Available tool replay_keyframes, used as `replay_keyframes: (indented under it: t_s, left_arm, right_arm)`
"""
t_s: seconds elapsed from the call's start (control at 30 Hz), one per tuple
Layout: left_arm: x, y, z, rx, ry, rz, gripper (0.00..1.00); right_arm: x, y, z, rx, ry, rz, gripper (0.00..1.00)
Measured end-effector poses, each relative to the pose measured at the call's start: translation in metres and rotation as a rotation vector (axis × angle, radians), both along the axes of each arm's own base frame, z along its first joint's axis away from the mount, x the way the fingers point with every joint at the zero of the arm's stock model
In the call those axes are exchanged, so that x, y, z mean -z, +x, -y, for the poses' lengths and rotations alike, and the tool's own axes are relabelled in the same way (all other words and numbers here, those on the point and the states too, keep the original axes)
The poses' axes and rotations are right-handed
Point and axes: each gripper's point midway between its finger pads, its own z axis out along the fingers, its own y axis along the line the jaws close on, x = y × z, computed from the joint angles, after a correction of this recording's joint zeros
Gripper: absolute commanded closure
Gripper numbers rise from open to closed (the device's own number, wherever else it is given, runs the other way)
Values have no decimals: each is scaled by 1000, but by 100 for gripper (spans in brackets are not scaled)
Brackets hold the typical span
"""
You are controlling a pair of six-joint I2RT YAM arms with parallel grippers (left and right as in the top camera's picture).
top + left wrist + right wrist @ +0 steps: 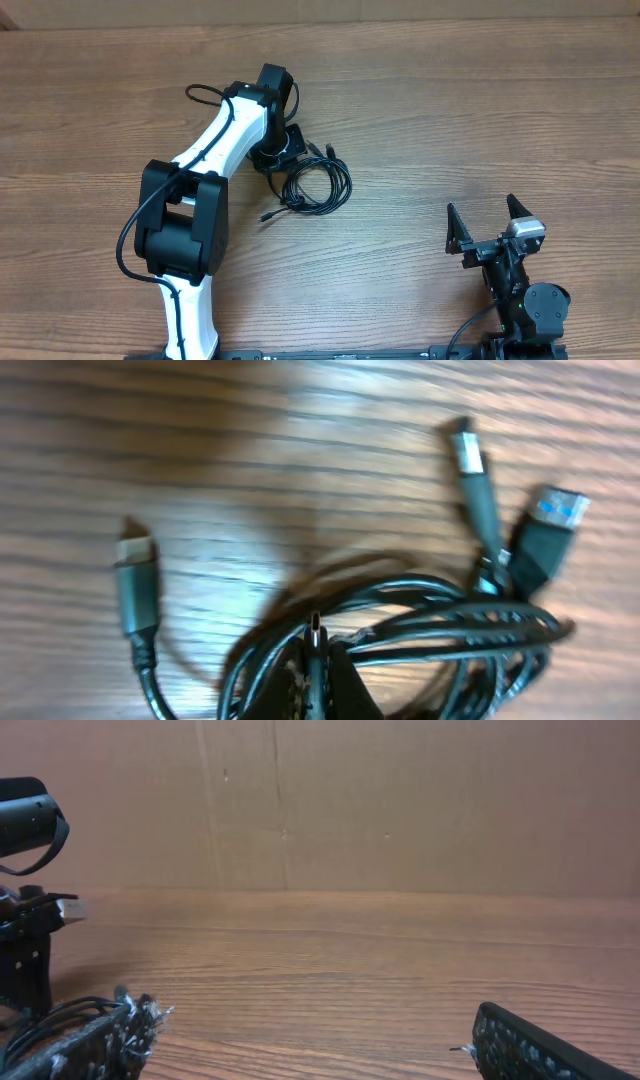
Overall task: Untangle cables
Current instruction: 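Lower the left gripper and pinch the black cable bundle, then move the right gripper toward the cable bundle beside the left gripper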
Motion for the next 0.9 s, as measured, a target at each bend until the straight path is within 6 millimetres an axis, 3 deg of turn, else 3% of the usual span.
replay_keyframes:
  t_s: [0.47,0.9]
  left_arm:
    - [-5,-5,27,232,-102,48,96]
    - [-8,-5,38,372,-148,98,96]
  right_arm:
    - [0,0,0,0,0,0,0]
    - [-1,-1,-7,-42,36,-3,0]
